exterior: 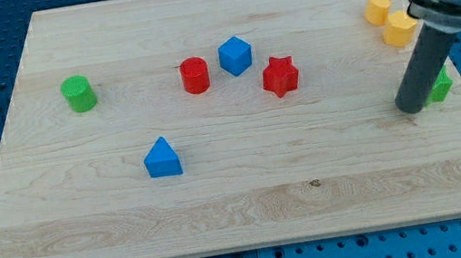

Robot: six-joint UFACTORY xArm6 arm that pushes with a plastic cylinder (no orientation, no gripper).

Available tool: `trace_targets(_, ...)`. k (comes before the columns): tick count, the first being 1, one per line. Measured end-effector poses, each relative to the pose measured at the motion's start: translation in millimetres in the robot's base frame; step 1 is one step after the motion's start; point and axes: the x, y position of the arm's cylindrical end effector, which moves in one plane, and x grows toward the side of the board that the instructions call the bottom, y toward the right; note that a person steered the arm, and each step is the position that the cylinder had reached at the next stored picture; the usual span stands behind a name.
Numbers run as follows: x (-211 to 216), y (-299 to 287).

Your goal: Move the green star to the right center of the board

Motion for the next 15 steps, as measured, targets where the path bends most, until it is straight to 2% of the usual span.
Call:
trace_targets(1,35,13)
trace_targets(2,32,40)
trace_targets(4,-14,40)
trace_targets(6,7,59)
trace_targets(9,-51,62)
trace_targets(10,-32,58)
trace_targets(11,-19,30)
trace_targets(12,-37,24)
trace_targets(13,-50,47)
trace_targets(15,-43,29)
